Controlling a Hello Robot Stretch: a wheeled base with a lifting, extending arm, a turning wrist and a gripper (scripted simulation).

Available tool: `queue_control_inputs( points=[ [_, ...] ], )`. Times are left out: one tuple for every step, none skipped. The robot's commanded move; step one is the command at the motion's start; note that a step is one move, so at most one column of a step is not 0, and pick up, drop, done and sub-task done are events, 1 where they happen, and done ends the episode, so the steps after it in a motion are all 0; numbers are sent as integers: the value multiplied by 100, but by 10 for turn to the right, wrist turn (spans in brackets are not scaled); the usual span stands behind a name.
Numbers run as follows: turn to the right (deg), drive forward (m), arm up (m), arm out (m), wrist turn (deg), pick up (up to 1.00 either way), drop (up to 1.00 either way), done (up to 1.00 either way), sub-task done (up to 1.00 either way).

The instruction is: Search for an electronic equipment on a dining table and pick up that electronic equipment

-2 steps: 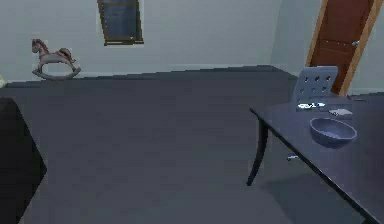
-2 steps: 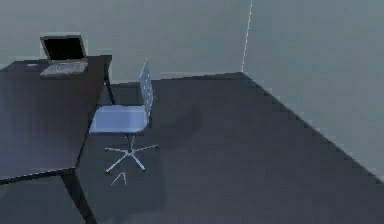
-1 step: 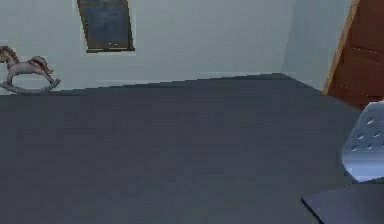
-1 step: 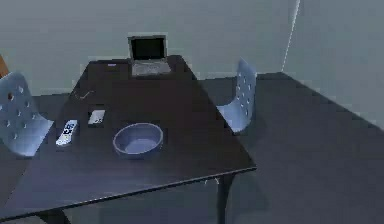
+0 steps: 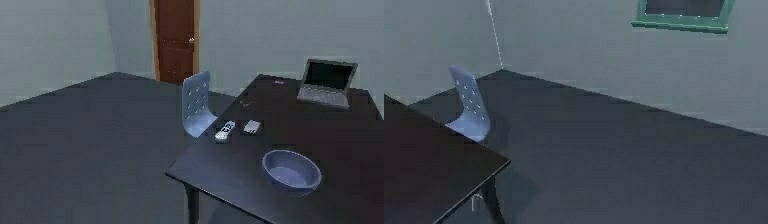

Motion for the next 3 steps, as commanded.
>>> queue_control_inputs(
  points=[
    [450, 0, 0, 0, 0, 0, 0, 0, 0],
    [150, 0, 0, 0, 0, 0, 0, 0, 0],
    [0, 40, 0, 0, 0, 0, 0, 0, 0]
  ],
)
